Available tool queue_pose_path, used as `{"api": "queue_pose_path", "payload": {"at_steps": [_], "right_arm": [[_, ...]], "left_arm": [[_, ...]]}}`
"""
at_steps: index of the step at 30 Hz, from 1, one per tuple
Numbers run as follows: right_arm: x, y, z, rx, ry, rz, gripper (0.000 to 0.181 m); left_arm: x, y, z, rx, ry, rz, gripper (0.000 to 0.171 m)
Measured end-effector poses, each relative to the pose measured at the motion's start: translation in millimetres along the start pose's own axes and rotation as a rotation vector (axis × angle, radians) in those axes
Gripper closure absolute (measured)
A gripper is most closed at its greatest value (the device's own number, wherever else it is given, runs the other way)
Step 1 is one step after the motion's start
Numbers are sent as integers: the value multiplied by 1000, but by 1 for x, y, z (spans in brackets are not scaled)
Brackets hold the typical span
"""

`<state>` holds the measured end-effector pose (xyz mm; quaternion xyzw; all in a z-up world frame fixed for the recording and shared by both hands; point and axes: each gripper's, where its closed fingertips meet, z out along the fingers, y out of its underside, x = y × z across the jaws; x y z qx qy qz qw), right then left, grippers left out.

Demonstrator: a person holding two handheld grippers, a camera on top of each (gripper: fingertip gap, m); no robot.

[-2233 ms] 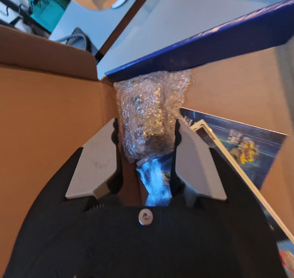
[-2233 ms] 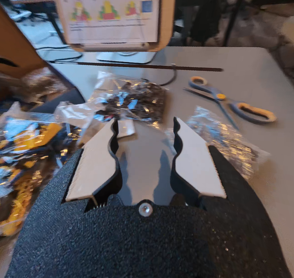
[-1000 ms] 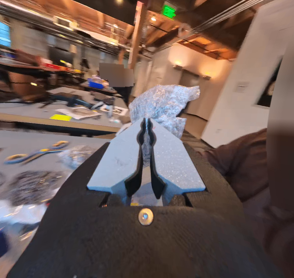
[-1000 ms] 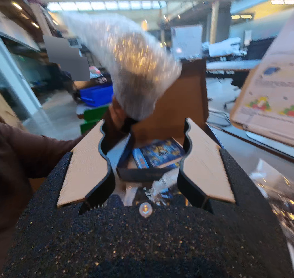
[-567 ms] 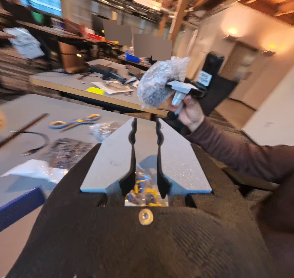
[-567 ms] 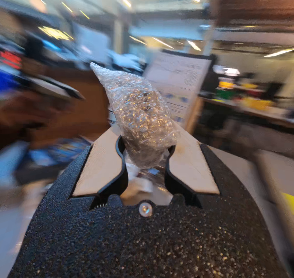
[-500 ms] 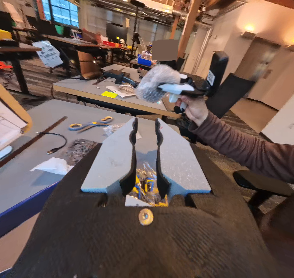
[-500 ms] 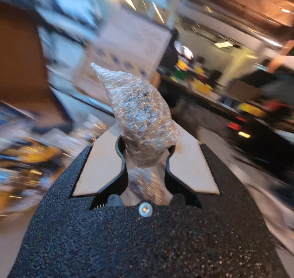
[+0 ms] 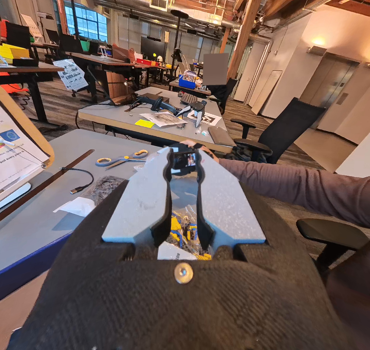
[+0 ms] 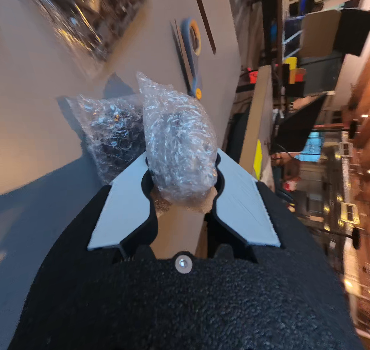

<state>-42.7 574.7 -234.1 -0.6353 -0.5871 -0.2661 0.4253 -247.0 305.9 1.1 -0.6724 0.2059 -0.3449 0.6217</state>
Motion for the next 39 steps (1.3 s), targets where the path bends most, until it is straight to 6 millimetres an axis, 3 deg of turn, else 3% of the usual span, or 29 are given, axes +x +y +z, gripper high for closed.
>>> {"api": "queue_pose_path", "payload": {"at_steps": [5,8,10,13,17,23,25,28,30,34,39], "right_arm": [[2,-7,-35,65,-142,161,89],[1,-32,-76,222,-235,302,97],[0,-61,-104,375,-298,421,101],[-15,-106,-129,581,-441,598,119],[-38,-144,-117,695,-559,751,113],[-26,-184,-101,939,-600,813,114],[-23,-189,-94,978,-615,800,114],[-21,-184,-87,998,-640,853,117],[-23,-181,-96,1033,-715,902,117],[-16,-174,-100,1045,-733,956,117],[-8,-171,-104,1070,-815,1067,117]], "left_arm": [[-13,-8,-16,15,-53,5,146],[-28,-10,-29,3,-145,50,141],[-50,0,-39,-68,-283,119,136],[-94,39,-60,-322,-521,225,126],[-137,107,-89,-695,-671,246,126],[-171,189,-122,-1063,-697,125,123],[-169,210,-126,-1123,-671,26,118],[-144,220,-122,-1153,-629,-158,101],[-129,220,-124,-1163,-671,-121,91],[-95,232,-144,-1261,-734,26,93],[-45,237,-126,-1159,-577,19,92]]}}
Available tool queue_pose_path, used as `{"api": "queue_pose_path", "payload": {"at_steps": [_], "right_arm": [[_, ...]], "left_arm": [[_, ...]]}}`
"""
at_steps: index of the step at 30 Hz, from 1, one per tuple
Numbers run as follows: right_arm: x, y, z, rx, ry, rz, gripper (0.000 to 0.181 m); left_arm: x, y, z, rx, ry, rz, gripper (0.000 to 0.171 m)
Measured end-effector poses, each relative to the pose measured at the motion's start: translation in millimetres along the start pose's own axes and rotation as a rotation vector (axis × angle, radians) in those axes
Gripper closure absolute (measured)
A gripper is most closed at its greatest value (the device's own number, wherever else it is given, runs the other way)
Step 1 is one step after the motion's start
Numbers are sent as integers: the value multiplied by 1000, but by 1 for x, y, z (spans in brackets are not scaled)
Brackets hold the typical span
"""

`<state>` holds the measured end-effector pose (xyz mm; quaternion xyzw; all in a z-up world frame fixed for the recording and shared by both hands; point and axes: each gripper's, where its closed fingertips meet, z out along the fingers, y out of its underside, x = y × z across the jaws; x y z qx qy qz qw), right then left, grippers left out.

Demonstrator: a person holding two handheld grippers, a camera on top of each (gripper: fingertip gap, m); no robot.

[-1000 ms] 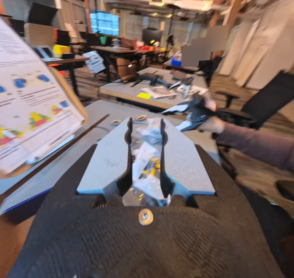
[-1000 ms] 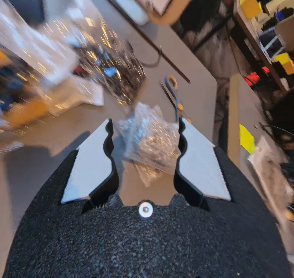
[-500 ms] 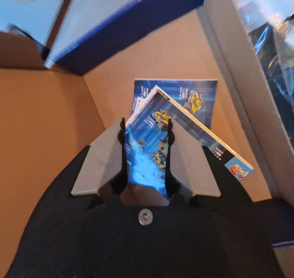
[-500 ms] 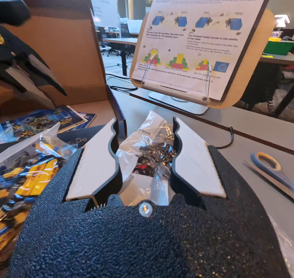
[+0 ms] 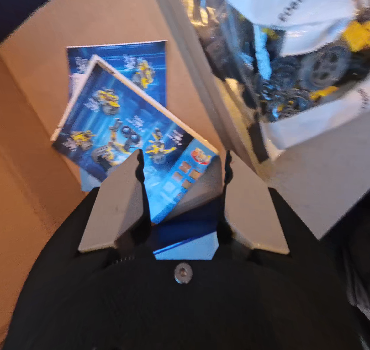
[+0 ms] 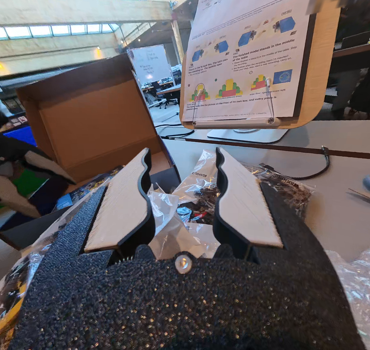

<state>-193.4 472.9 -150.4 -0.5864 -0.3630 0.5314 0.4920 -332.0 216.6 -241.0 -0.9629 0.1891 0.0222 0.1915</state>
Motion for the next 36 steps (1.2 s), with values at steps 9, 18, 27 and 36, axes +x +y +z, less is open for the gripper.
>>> {"api": "queue_pose_path", "payload": {"at_steps": [9,18,27,36], "right_arm": [[-3,15,6,-32,25,-6,119],[0,24,7,-59,18,8,121],[-7,24,10,-73,-25,14,122],[-16,36,18,-128,-56,-5,122]], "left_arm": [[-6,27,28,-204,-60,-31,94],[14,23,33,-101,-24,113,149],[-24,6,-5,-6,-285,166,171],[-49,5,28,0,-226,-324,93]]}}
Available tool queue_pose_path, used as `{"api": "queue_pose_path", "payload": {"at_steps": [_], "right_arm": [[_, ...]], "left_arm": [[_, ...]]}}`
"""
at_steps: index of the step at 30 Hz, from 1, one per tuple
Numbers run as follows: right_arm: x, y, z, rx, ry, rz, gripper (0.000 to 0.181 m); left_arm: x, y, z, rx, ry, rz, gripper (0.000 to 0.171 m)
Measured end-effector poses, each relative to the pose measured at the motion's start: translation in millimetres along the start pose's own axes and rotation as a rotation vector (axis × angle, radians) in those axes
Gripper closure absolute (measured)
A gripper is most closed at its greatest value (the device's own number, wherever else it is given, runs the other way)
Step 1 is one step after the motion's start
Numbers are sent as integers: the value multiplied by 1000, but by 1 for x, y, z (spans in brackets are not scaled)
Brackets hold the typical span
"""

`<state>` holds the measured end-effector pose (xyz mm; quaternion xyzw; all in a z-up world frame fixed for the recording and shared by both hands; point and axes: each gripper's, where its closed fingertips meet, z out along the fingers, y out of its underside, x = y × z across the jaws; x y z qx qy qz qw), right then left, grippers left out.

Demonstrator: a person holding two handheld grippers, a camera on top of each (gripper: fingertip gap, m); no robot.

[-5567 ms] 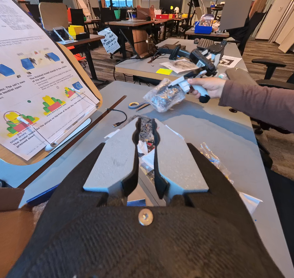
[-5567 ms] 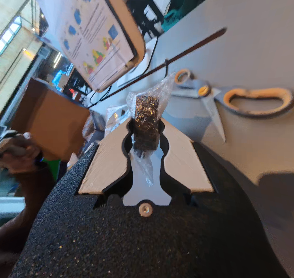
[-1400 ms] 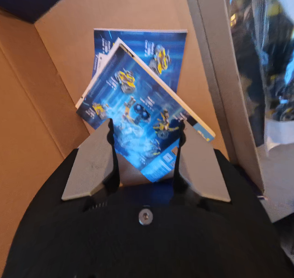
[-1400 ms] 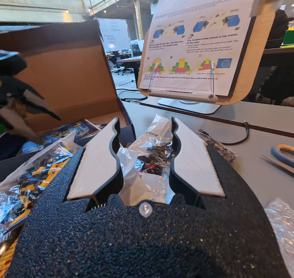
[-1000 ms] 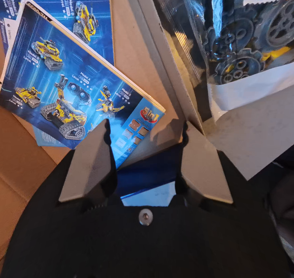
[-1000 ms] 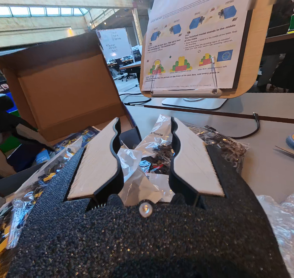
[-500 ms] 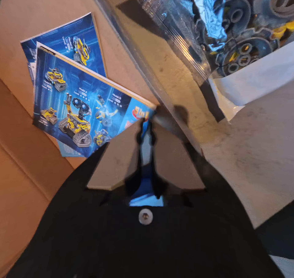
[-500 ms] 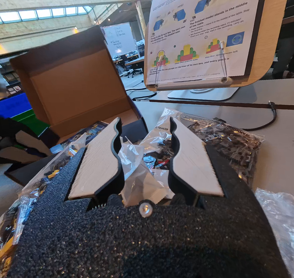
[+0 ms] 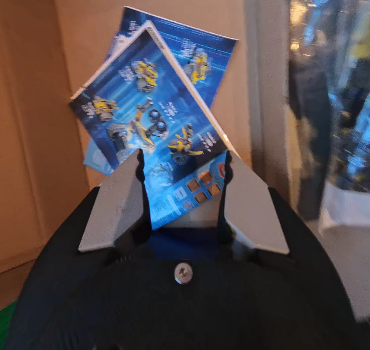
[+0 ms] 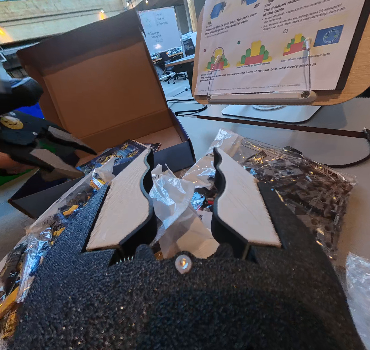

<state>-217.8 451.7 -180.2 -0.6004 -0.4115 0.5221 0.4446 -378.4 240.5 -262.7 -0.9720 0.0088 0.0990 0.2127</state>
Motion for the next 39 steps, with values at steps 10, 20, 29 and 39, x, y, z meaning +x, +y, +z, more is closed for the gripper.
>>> {"api": "queue_pose_path", "payload": {"at_steps": [10,20,29,39], "right_arm": [[-3,1,1,-7,-8,-6,123],[-5,2,1,-14,-9,-17,124],[-5,1,0,-13,-16,-14,124],[-9,6,3,-37,-15,-43,125]], "left_arm": [[-3,-7,11,38,-49,-120,85],[-8,2,14,-68,-109,11,72],[-48,28,-9,-98,-279,58,78],[-68,28,-16,23,-403,159,105]]}}
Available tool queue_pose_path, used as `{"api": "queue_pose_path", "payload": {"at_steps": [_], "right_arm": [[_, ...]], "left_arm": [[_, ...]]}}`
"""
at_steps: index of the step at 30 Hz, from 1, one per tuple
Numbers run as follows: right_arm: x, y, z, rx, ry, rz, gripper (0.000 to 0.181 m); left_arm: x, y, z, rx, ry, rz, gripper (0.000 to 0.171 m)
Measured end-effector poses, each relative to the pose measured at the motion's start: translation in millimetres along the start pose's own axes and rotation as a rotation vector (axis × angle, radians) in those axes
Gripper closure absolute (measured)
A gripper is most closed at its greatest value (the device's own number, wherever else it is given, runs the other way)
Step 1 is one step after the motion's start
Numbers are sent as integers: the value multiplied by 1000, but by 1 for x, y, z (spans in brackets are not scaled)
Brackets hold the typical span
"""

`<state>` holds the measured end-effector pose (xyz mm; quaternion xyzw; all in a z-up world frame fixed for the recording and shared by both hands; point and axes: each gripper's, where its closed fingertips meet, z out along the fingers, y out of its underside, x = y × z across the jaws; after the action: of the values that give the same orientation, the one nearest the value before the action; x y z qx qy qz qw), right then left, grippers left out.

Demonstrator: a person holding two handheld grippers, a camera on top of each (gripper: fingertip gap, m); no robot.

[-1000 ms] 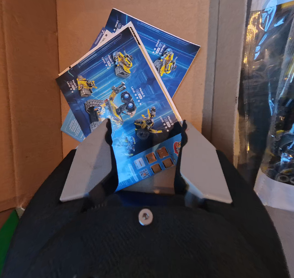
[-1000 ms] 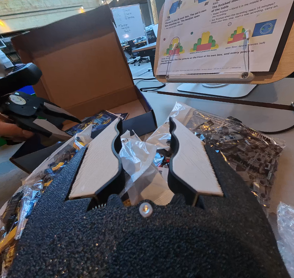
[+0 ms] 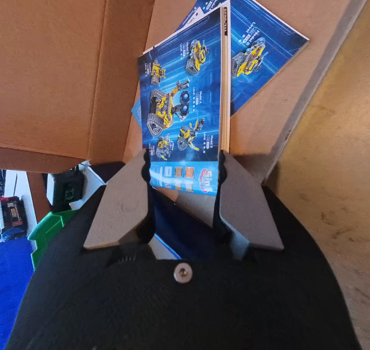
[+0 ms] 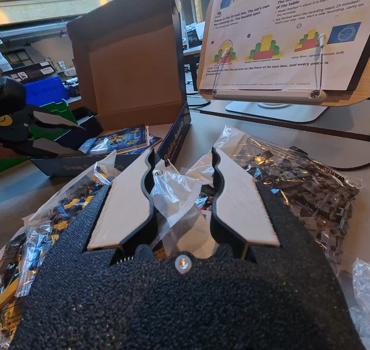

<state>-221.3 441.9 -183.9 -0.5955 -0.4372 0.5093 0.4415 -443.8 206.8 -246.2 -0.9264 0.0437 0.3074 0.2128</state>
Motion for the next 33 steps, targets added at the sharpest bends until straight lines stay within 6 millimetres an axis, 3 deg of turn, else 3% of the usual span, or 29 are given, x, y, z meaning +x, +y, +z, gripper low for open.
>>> {"api": "queue_pose_path", "payload": {"at_steps": [10,13,15,19,22,26,33], "right_arm": [[-3,-7,-5,7,-5,-44,123],[-31,-28,-11,31,-18,-285,126],[-68,-35,-4,19,-86,-407,128],[-141,-14,37,-152,-245,-620,128],[-173,5,76,-268,-286,-813,129],[-197,25,126,-401,-335,-989,132],[-213,59,194,-532,-432,-1099,124]], "left_arm": [[-10,-7,-7,46,-106,107,101],[-11,-7,-7,55,-104,95,101],[-13,-8,-9,76,-116,100,101],[-15,-6,-10,122,-119,75,104],[-18,-4,-8,144,-110,38,103],[-22,-4,-8,200,-117,4,105],[-31,-2,-9,324,-127,-92,110]]}}
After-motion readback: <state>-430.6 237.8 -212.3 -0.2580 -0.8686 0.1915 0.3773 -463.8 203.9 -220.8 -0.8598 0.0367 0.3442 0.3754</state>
